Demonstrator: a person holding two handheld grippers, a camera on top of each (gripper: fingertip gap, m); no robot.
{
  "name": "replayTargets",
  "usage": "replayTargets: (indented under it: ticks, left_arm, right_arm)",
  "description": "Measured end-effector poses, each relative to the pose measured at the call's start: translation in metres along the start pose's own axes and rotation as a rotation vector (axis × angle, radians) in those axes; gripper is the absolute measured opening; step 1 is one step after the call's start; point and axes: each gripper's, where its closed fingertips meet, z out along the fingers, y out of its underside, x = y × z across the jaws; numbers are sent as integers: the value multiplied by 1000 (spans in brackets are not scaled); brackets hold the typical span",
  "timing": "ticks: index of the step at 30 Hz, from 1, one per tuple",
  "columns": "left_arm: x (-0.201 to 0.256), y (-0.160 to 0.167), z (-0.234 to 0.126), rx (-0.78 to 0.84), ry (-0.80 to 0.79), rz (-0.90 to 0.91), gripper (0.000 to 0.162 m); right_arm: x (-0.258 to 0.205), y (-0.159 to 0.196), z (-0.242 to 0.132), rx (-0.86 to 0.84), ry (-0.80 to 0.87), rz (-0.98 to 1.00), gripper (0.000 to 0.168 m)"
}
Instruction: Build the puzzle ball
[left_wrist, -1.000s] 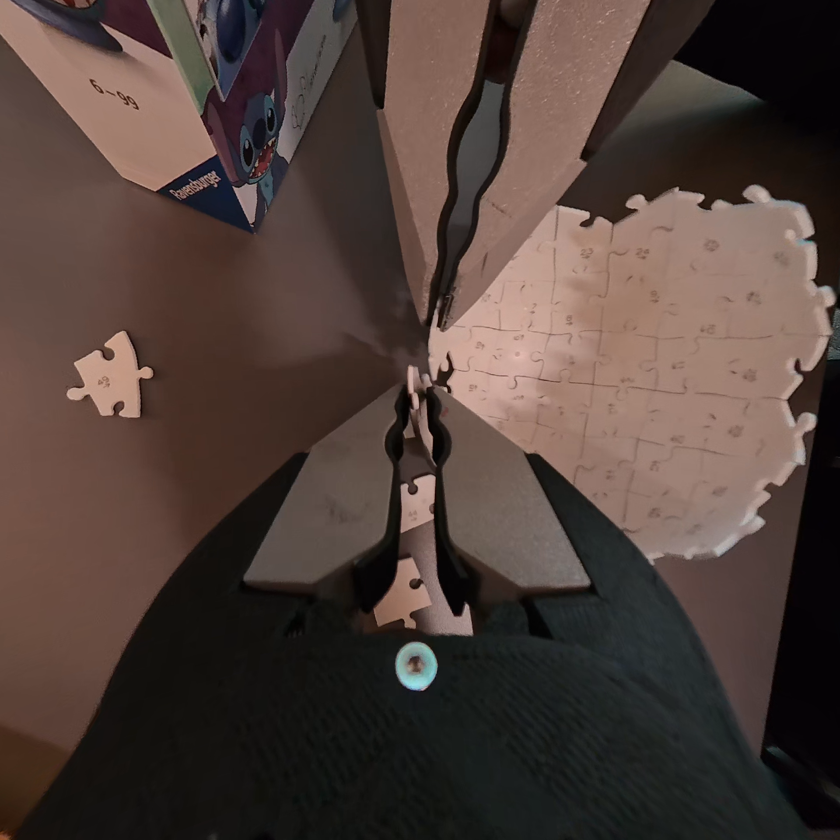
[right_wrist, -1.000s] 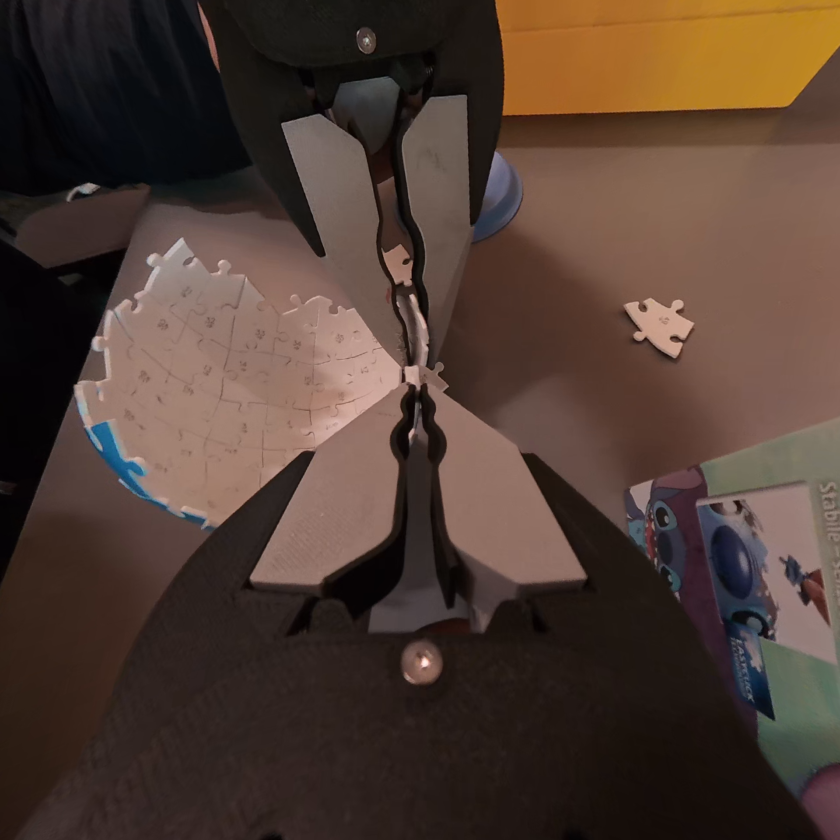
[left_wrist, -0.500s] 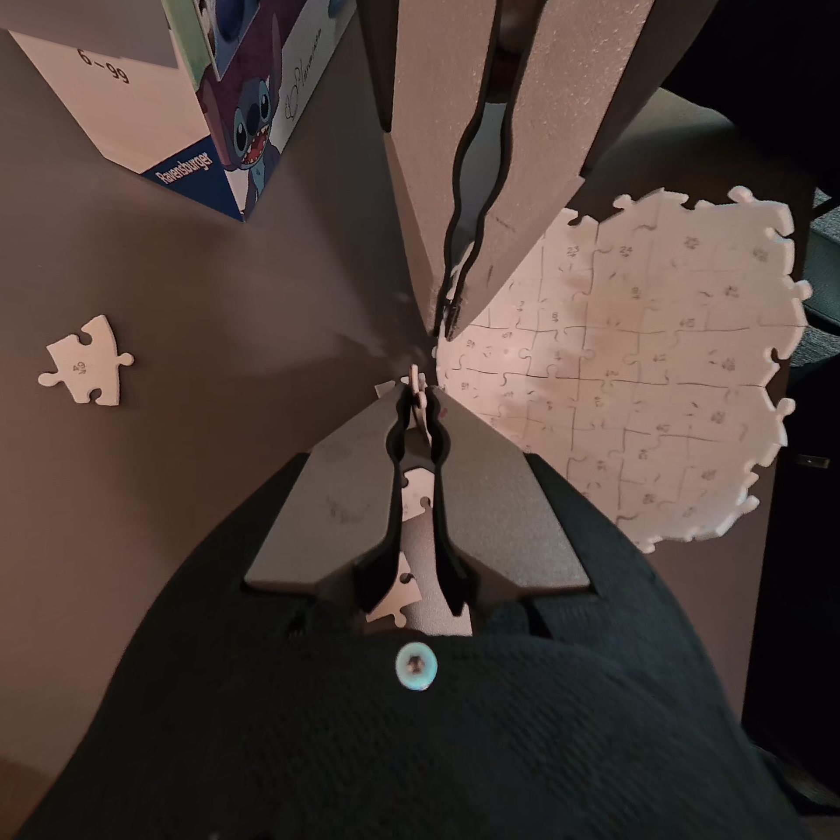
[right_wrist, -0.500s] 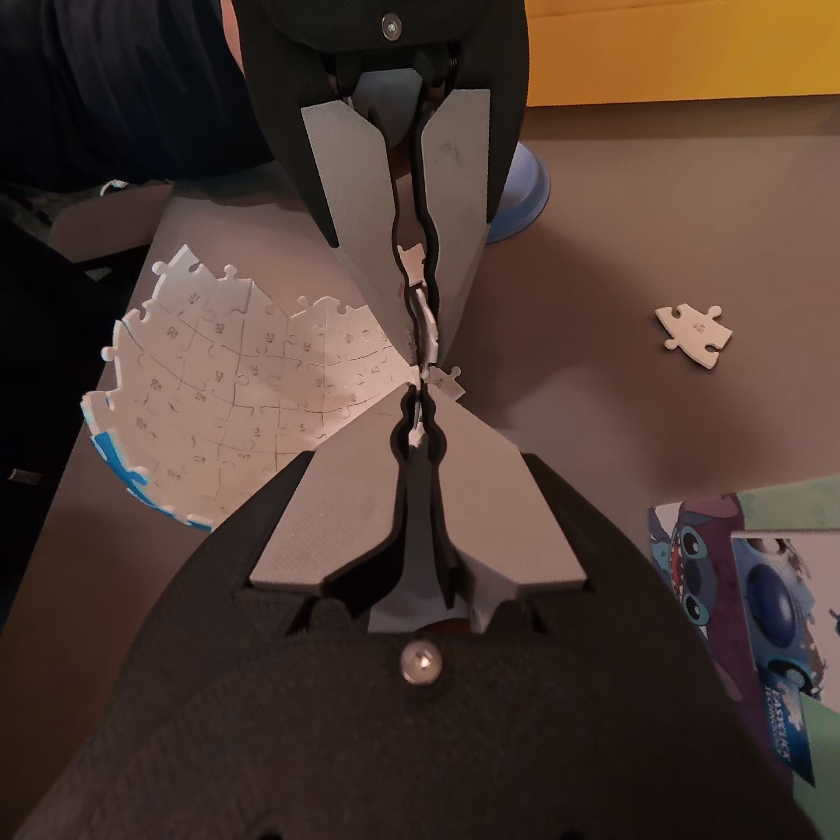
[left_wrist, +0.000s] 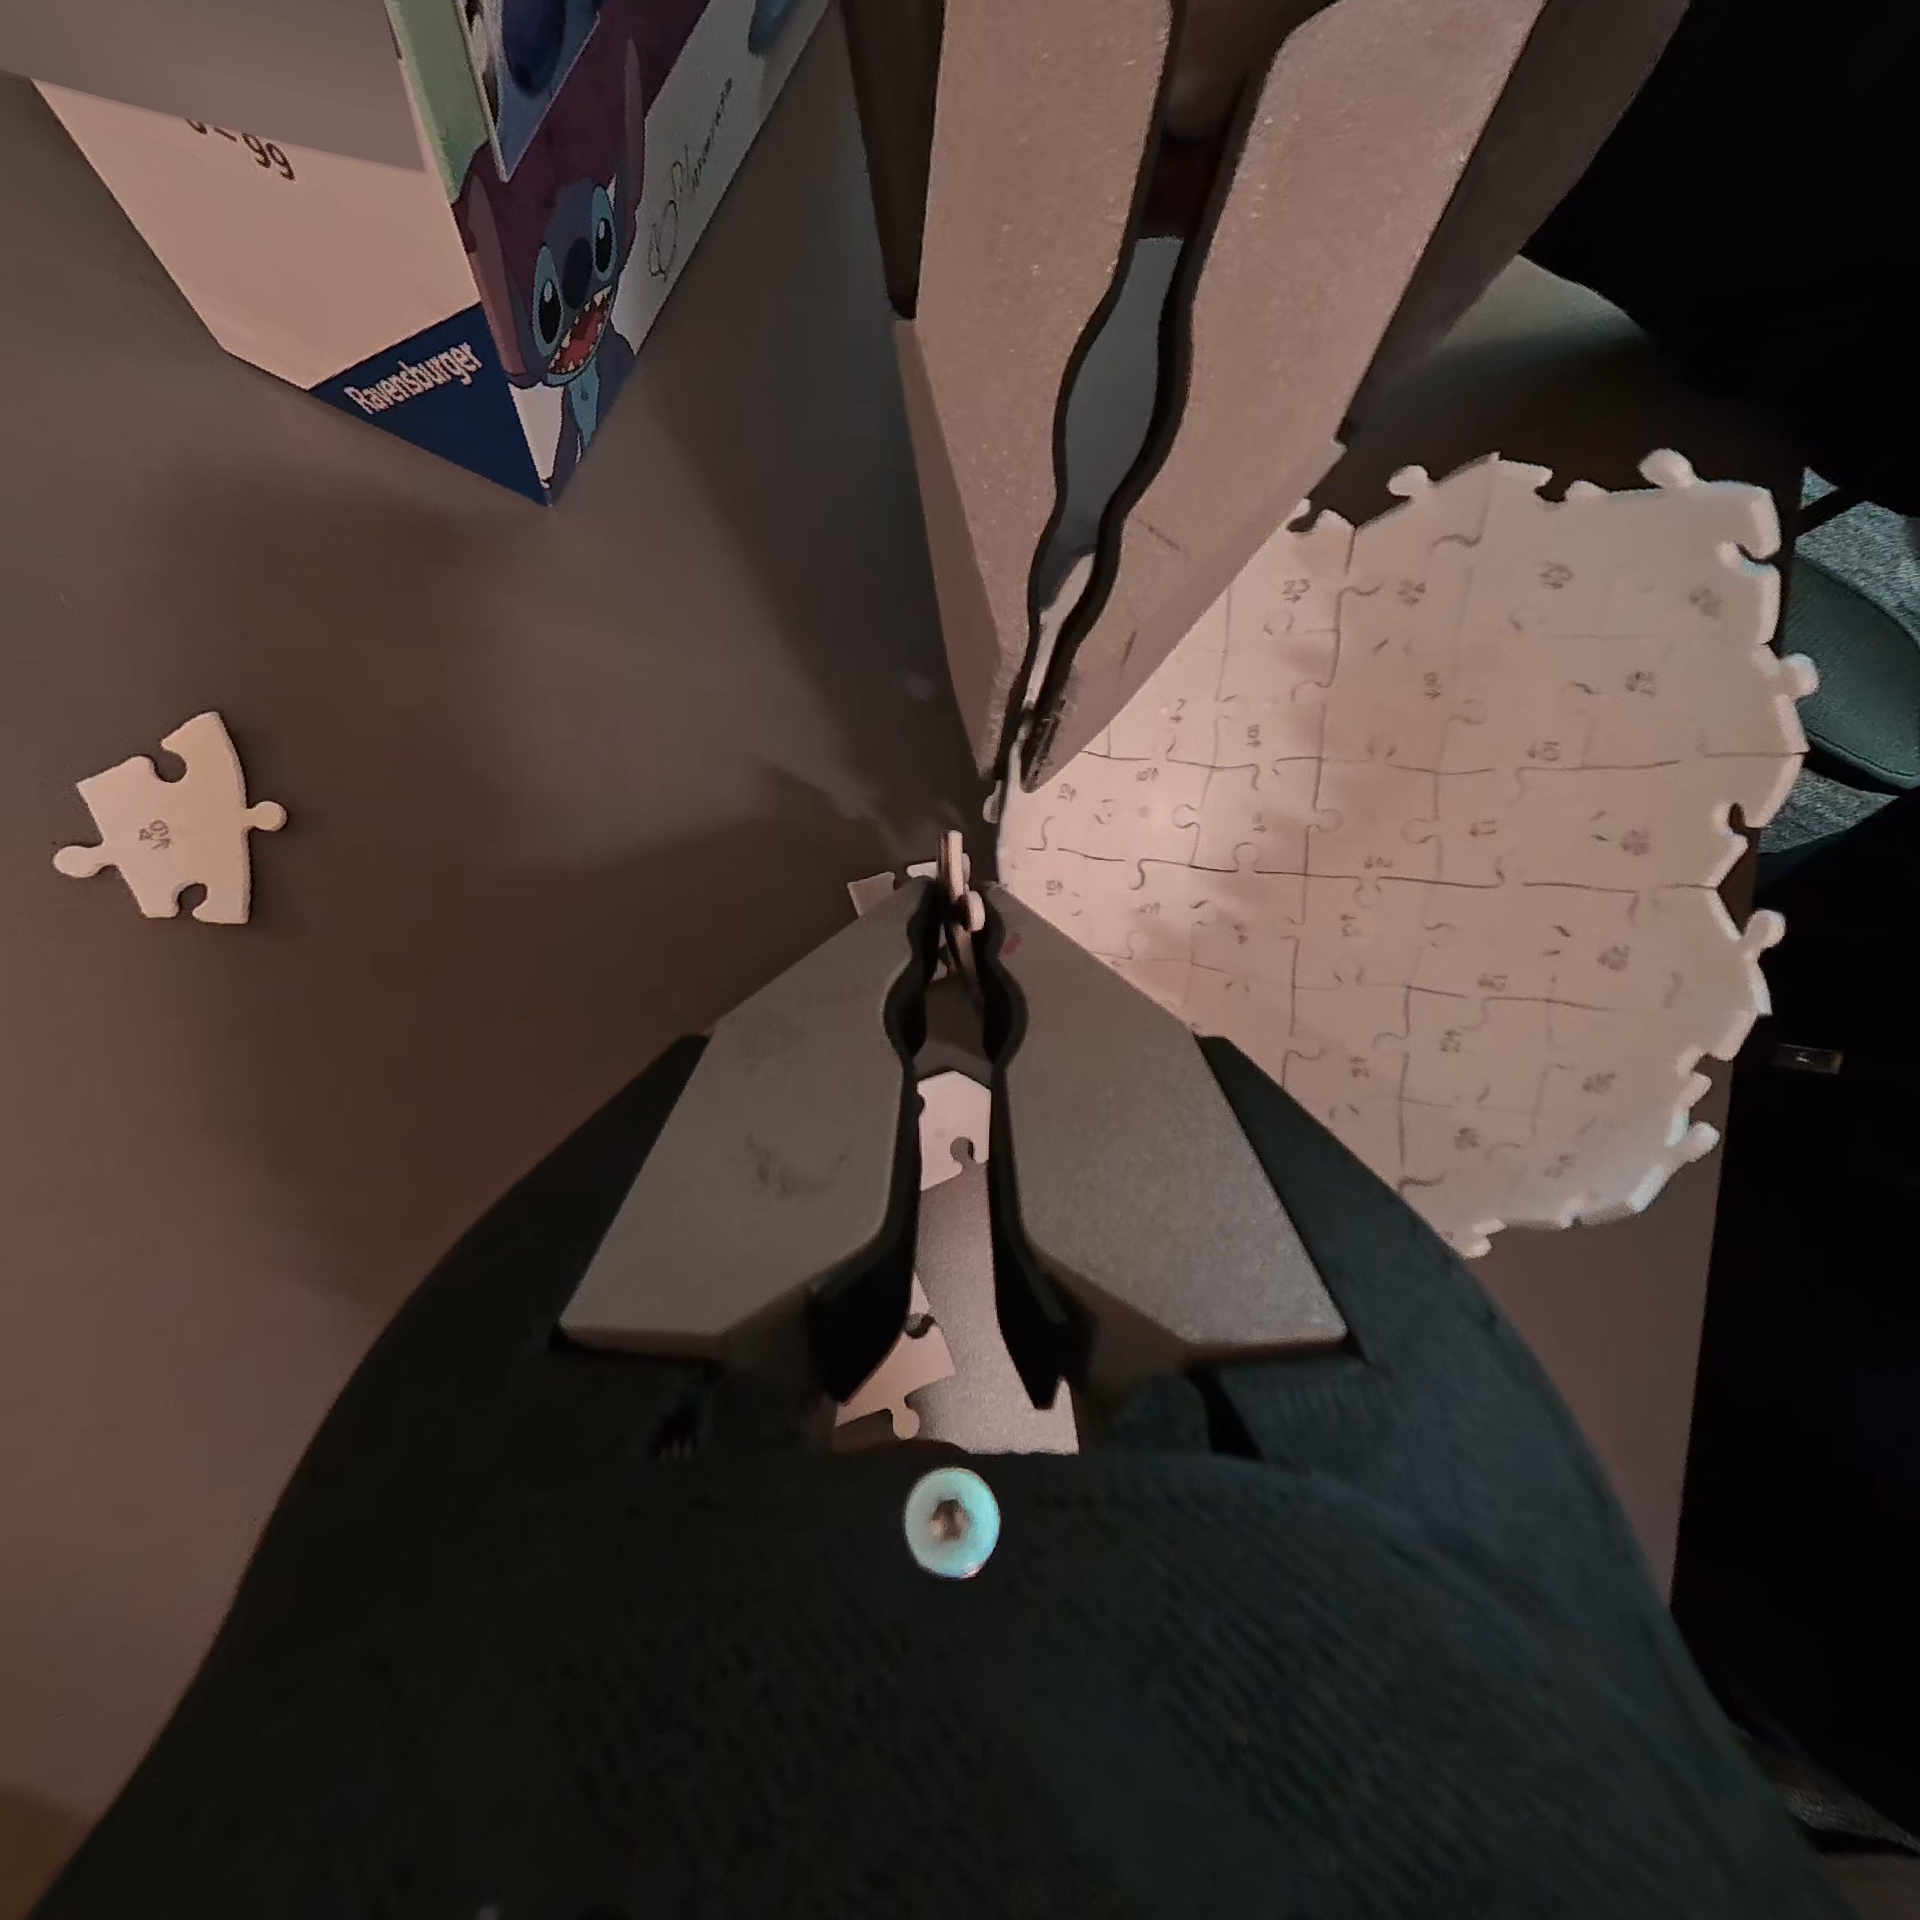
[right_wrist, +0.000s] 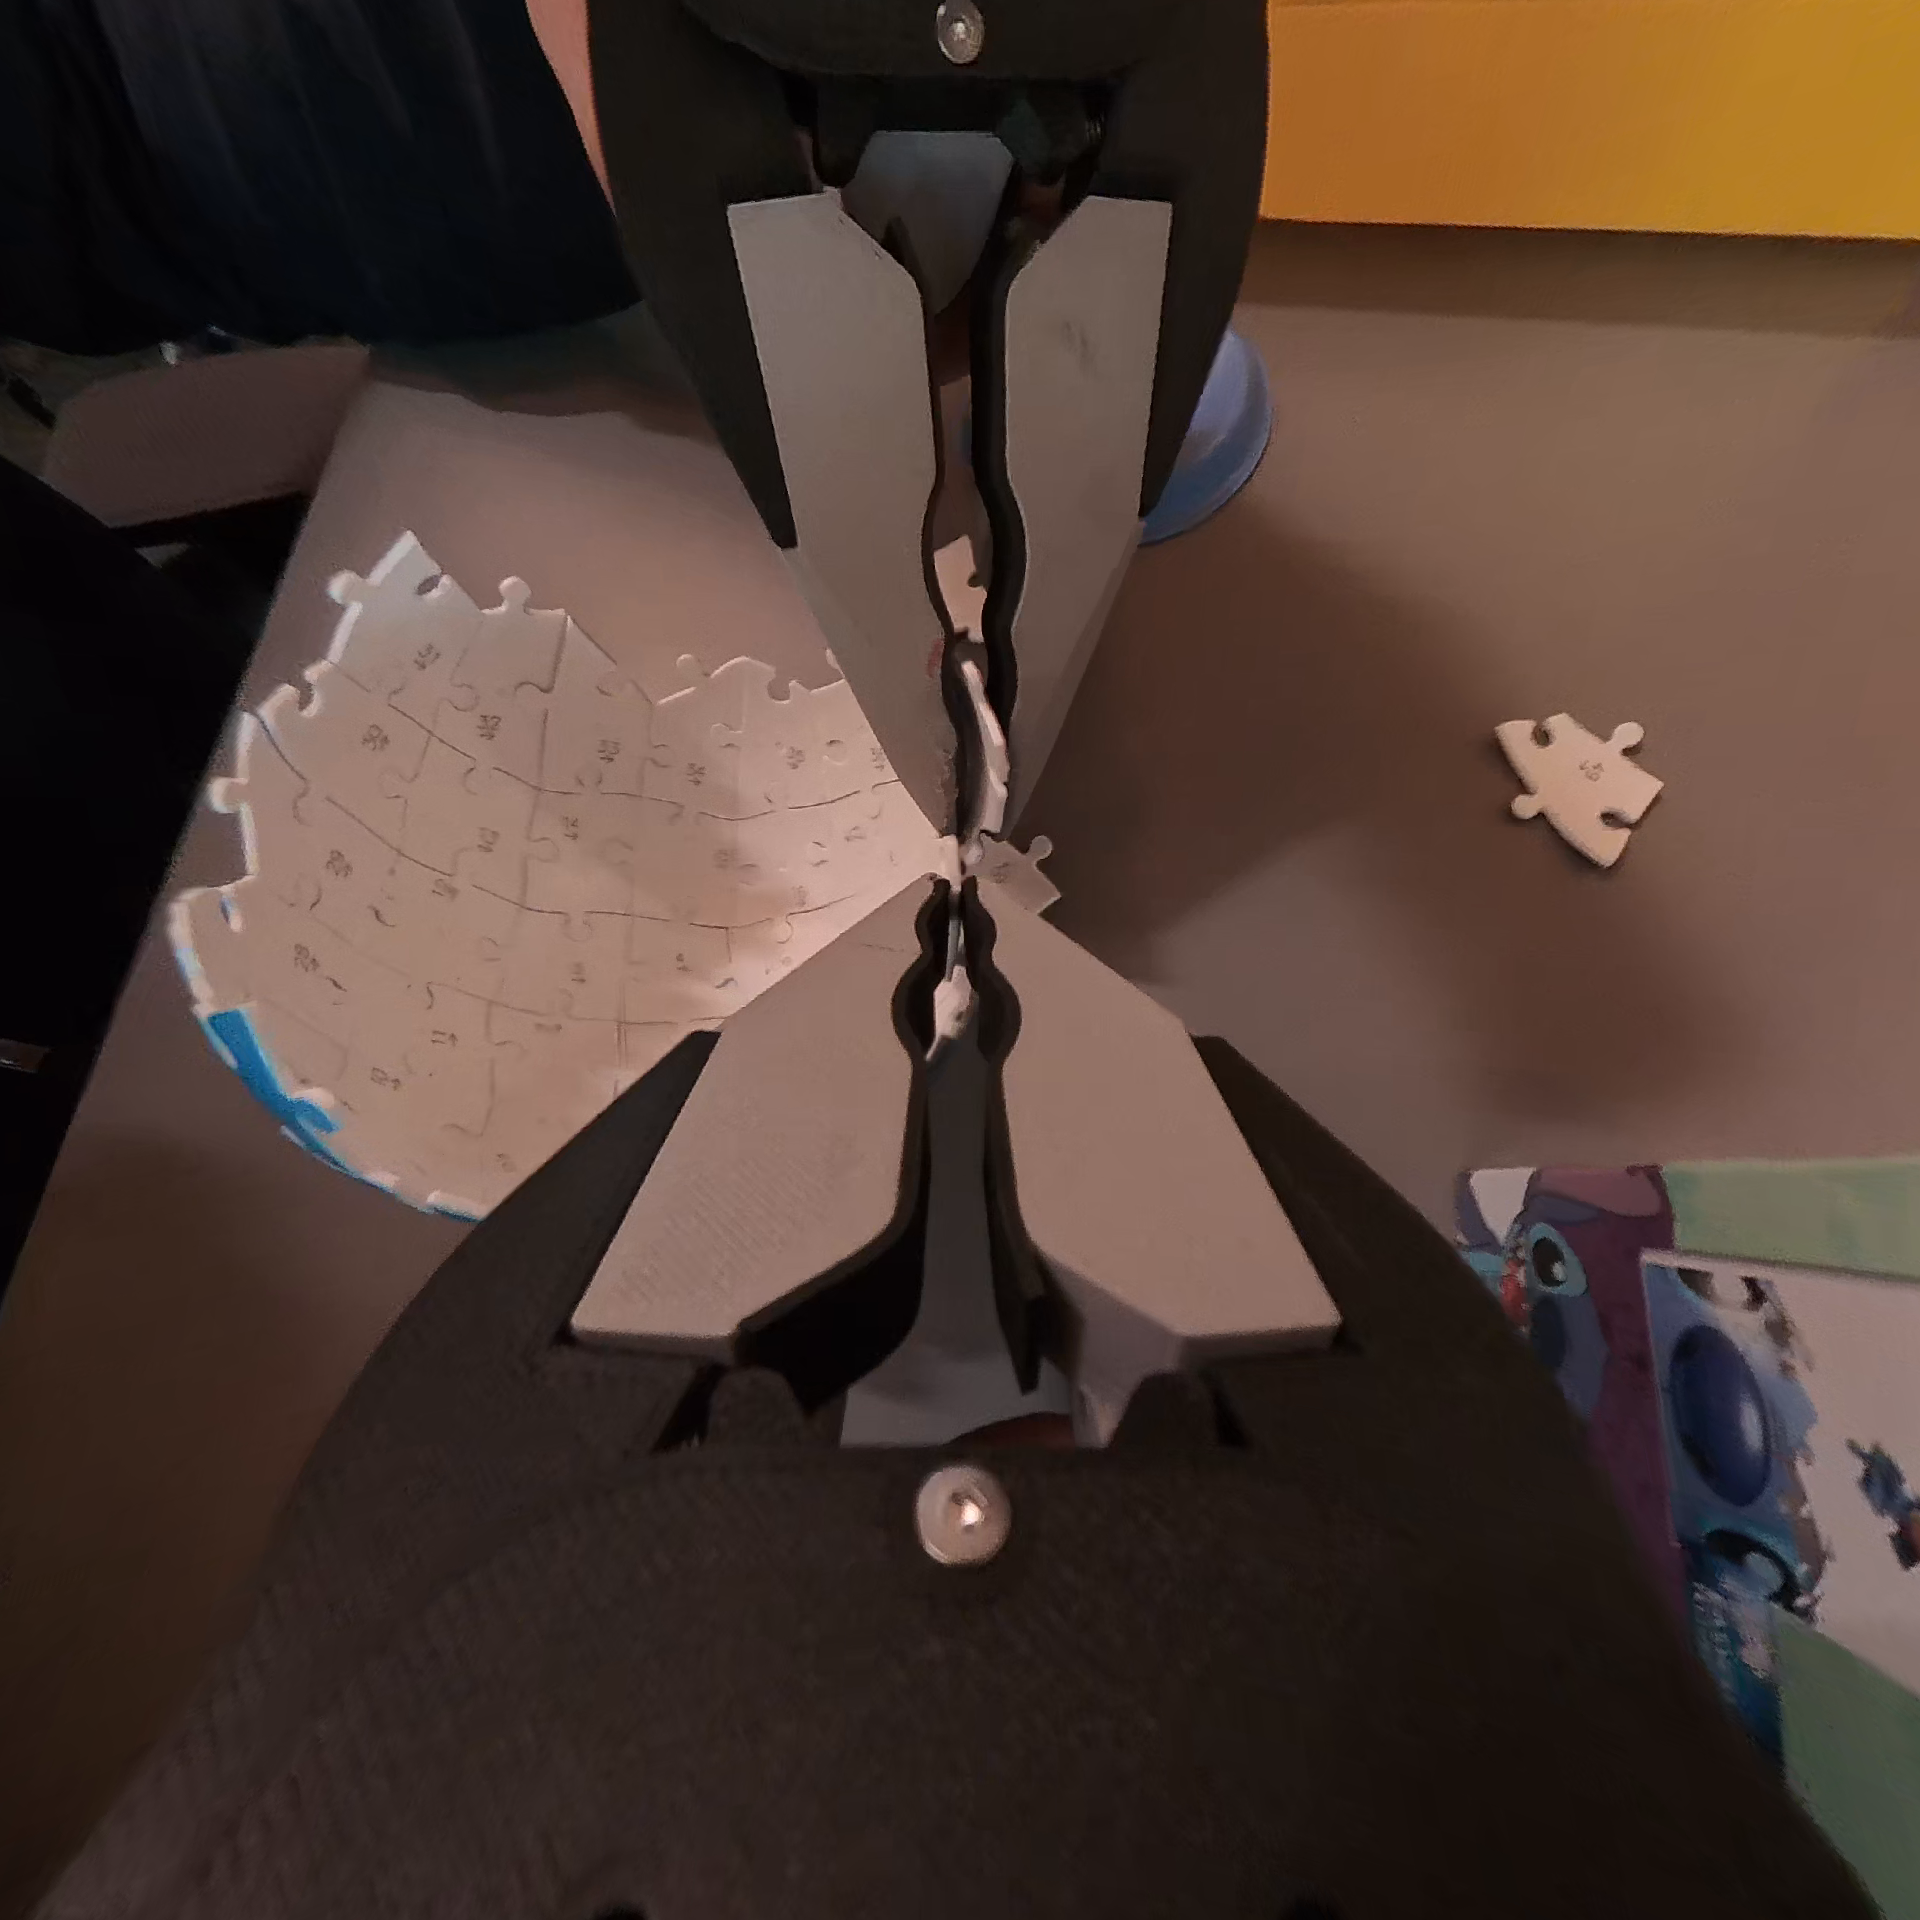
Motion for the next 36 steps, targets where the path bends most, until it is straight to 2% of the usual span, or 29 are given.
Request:
replayTargets:
  ticks: [11, 22, 36]
  left_arm:
    - [0, 0, -1, -1, -4, 12, 3]
    - [1, -1, -2, 3, -21, 26, 3]
    - [1, 0, -2, 13, -7, 15, 4]
  right_arm:
    - [0, -6, -2, -61, -18, -52, 0]
    - [0, -8, -3, -219, -75, -49, 0]
    - [5, -4, 4, -179, -109, 48, 0]
